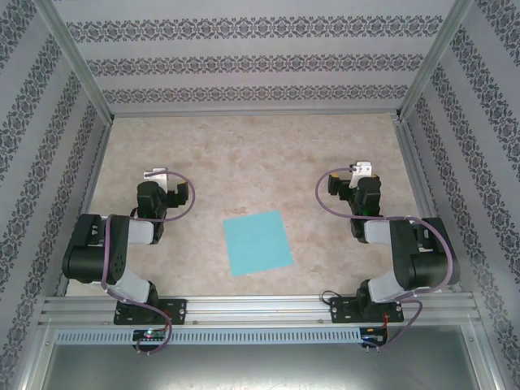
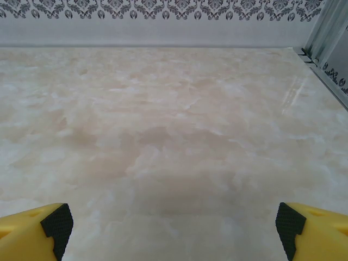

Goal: Fold a paper plane with a square sheet of paper (pick it up from the middle)
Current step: Move the square sheet of paper to the center of the table.

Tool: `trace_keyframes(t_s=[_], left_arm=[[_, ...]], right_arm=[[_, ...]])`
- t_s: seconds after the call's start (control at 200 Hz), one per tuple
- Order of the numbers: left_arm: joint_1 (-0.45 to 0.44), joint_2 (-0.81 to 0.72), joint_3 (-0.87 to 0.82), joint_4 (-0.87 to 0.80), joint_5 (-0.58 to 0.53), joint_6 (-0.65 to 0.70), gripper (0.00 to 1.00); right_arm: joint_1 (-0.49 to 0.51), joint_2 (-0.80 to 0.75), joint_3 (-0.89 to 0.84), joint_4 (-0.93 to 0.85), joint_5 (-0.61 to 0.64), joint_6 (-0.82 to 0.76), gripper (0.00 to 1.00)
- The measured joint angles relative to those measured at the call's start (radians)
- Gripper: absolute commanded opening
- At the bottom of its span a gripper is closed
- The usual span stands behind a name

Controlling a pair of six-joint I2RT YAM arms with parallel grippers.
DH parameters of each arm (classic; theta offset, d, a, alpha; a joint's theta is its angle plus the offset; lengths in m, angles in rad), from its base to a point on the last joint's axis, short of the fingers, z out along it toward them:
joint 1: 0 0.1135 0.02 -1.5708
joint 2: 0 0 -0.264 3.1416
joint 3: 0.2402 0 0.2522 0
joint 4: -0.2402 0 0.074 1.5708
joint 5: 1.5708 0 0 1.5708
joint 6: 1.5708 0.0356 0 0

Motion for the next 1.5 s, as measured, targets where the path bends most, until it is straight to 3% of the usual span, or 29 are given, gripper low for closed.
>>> trace_keyframes(t_s=[0.924,1.054,1.184,1.334,1.499], left_arm=[[0.0,-0.018,0.0,-0.021,-0.01,-0.001,1.0],[0.0,-0.129,0.015,-0.135,-0.041,-0.006,1.0],[0.0,-0.264,0.096,-0.31,-0.095,-0.053,1.0],[0.0,-0.347,0.278,-0.587,-0.122,-0.15,1.0],[0.0,-0.343,0.459,-0.855,-0.088,-0.24,1.0]], right_arm=[[0.0,-0.014,0.0,-0.017,0.0,0.0,0.98],[0.015,-0.123,0.017,-0.15,0.04,-0.005,0.98],[0.105,-0.245,0.108,-0.33,0.148,0.008,0.98],[0.208,-0.293,0.349,-0.67,0.199,0.147,0.98],[0.338,-0.266,0.537,-0.954,0.156,0.319,0.98]])
